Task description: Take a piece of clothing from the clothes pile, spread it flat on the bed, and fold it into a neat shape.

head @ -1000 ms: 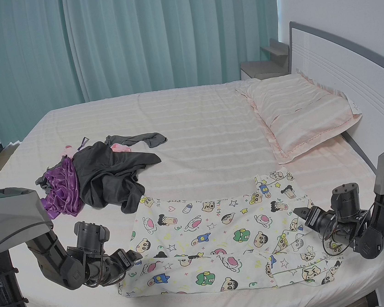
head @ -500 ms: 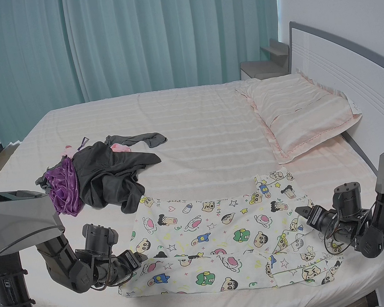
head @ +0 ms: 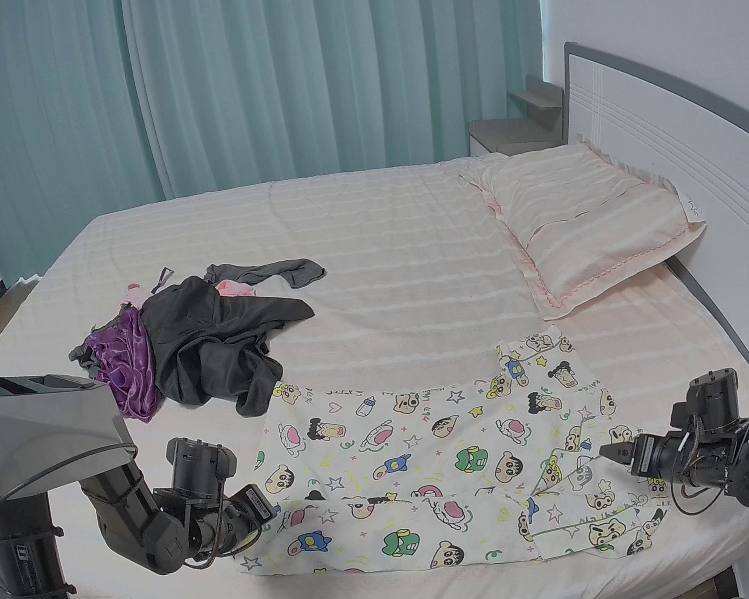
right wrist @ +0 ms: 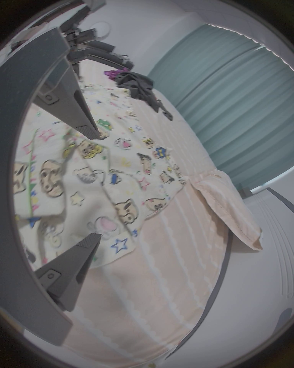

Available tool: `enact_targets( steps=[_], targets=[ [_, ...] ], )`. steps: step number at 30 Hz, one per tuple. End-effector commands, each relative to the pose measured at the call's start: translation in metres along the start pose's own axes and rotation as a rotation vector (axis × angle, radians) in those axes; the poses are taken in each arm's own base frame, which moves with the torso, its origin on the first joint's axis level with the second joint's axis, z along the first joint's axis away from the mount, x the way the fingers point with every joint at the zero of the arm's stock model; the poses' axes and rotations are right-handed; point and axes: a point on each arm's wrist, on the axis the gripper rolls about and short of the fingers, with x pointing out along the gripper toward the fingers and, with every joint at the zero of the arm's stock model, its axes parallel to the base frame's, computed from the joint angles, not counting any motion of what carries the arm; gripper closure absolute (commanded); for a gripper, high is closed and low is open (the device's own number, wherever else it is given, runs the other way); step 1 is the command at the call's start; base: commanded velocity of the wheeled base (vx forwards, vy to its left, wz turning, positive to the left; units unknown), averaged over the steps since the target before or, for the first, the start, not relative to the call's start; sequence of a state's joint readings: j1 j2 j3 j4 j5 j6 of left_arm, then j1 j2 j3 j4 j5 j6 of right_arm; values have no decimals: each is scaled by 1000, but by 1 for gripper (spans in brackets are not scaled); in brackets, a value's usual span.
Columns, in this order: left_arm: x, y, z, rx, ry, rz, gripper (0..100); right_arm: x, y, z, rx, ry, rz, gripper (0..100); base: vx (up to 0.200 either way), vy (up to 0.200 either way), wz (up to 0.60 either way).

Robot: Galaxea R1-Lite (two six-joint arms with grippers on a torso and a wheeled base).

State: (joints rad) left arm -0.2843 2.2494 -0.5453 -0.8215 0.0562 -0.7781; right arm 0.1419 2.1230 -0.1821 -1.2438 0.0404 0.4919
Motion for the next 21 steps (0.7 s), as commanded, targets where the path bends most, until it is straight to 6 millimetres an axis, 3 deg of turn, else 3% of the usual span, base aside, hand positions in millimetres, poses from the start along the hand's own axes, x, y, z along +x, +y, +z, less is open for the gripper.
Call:
enact_targets(
  steps=[1,8,21],
  targets=[
    [1,0,2,-54,-44,-14,100,-10,-19,-11,-14,76,-32,0,0,0,0],
    [-1,2,3,-103,-63,-21,100,-4,-27,-21,-20,139,-55,0,0,0,0],
    [2,6,1,-107,-55,-7,100,-14,-17,-35,-47,196,-26,0,0,0,0]
  ],
)
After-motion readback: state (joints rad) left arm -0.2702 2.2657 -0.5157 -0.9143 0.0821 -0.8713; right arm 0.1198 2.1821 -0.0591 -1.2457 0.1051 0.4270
